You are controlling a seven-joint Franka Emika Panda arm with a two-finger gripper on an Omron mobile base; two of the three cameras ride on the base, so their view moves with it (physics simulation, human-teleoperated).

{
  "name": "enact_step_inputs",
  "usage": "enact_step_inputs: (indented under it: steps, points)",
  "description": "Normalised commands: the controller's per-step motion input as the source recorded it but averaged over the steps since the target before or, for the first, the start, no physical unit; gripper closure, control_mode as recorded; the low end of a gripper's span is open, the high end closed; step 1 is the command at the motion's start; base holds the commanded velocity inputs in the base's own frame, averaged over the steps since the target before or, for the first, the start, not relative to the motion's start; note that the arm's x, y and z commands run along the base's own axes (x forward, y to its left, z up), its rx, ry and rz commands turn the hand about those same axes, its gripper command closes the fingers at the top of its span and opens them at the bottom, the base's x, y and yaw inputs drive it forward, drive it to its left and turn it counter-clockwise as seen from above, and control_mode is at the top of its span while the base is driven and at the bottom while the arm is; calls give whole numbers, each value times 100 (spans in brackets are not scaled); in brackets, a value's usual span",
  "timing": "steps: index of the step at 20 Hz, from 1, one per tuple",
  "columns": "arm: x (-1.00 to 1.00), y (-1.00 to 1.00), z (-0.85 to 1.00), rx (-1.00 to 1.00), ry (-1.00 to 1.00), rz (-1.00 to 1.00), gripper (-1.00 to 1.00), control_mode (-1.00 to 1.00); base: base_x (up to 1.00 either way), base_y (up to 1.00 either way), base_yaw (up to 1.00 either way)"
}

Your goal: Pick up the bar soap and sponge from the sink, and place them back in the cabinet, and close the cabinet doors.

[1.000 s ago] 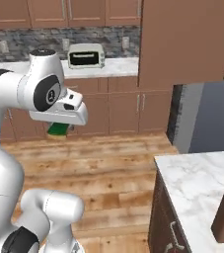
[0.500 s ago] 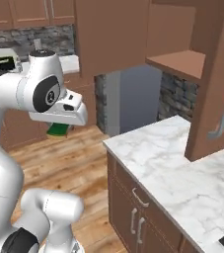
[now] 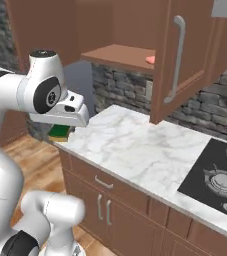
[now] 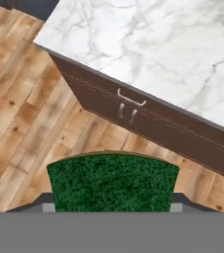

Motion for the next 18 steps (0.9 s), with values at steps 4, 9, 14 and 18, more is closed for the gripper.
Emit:
enact_step_inputs:
  steps: [4,9,14,18]
  points:
    - [0,0,0,0,0,0,100,100,13,5,-63]
    - [0,0,0,0,0,0,100,100,33,29,-50]
    - [0,0,0,0,0,0,100,100,45,42,-30]
    - [0,0,0,0,0,0,100,100,66,45,-11]
